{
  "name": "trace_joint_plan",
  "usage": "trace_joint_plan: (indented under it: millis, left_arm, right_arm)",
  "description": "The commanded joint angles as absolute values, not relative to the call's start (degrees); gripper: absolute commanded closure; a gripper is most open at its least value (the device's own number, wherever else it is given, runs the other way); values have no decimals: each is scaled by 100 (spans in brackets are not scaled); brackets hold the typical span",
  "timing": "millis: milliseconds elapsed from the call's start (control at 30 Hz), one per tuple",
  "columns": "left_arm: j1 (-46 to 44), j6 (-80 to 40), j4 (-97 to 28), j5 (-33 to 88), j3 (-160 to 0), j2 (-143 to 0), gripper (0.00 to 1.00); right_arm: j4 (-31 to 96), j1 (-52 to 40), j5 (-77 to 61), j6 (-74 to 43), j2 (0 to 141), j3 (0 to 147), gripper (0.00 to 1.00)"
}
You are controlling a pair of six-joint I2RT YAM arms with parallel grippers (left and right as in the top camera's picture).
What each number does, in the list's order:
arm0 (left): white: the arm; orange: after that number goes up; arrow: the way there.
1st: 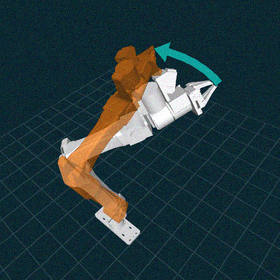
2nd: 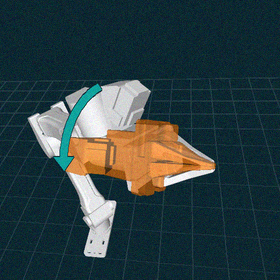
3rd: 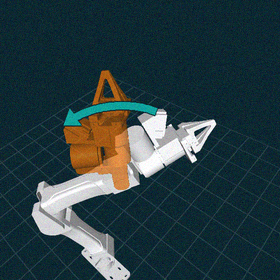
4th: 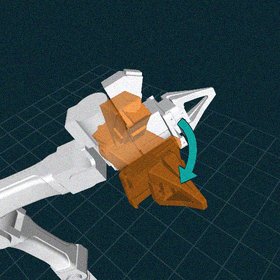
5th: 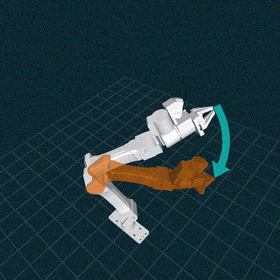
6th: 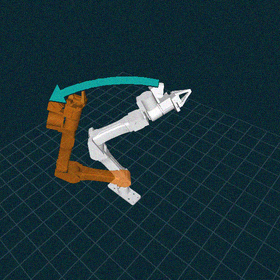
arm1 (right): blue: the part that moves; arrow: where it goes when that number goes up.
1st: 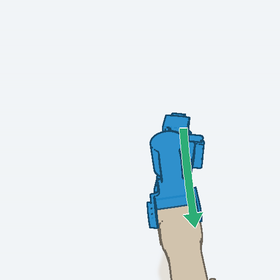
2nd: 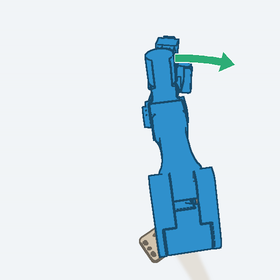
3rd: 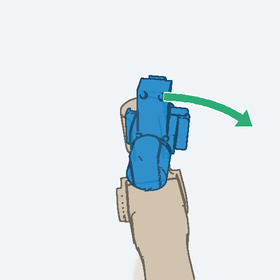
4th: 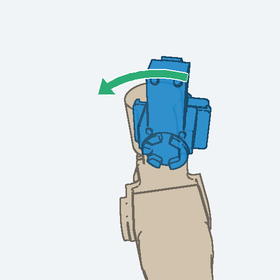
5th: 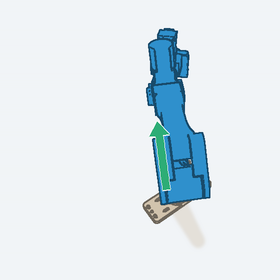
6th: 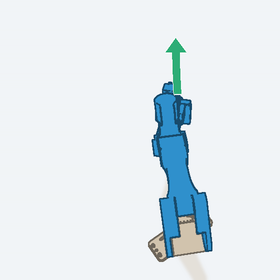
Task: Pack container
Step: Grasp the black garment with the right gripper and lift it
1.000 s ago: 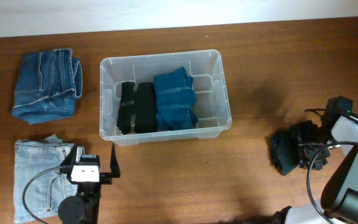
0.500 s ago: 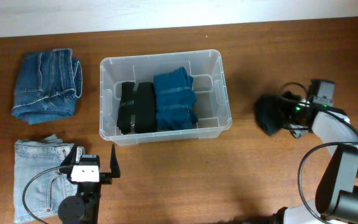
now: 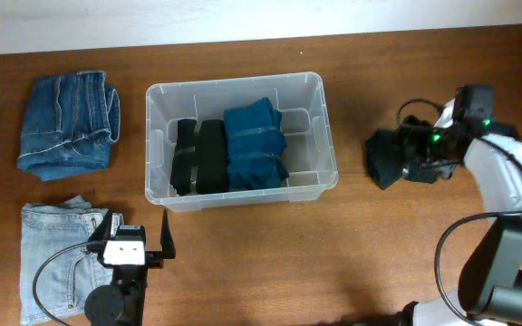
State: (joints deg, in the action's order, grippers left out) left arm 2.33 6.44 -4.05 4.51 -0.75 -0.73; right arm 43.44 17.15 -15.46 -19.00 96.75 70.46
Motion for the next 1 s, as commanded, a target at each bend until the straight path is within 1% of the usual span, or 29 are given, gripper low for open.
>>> trace_joint_plan:
  millis: [0, 67, 267, 467, 567, 967]
  left_arm:
    - [242, 698, -414, 515, -51, -40, 1]
    - [242, 698, -416, 515, -51, -40, 0]
    - [242, 698, -416, 515, -51, -40, 1]
    - [242, 698, -416, 515, -51, -40, 1]
    - [242, 698, -414, 515, -51, -40, 1]
    - [242, 698, -414, 515, -51, -40, 1]
  right_arm:
    - [4670, 1859, -1431, -856, 9679, 7592, 2]
    - [4783, 1990, -1422, -401, 9679, 7686, 2]
    - [4759, 2554, -1439, 327, 9793, 7651, 1]
    - [4600, 2825, -1485, 545, 9872, 7647, 2]
    - [4523, 2814, -1887, 1135, 10042, 7644, 2]
    - [4412, 3092, -2912, 1673, 11039, 7655, 1]
